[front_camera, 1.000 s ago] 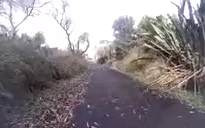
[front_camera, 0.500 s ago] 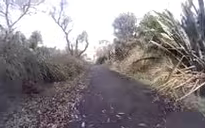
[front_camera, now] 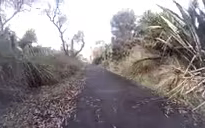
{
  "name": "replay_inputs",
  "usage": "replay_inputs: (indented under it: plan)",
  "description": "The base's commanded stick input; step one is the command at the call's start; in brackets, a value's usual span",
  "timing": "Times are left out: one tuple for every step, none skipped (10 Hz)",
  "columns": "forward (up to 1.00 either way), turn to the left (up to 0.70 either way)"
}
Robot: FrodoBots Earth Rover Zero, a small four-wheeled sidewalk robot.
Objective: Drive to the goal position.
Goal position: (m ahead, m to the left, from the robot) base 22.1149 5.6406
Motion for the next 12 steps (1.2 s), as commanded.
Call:
replay_inputs:
  plan:
    - [0.85, 0.0]
    - [0.85, 0.0]
    - [0.85, 0.0]
    - [0.32, 0.0]
    - [0.29, 0.0]
    - [0.85, 0.0]
    - [0.85, 0.0]
    - [0.85, 0.0]
    - [0.85, -0.07]
    - [0.85, -0.31]
    - [0.85, -0.34]
    - [0.85, -0.34]
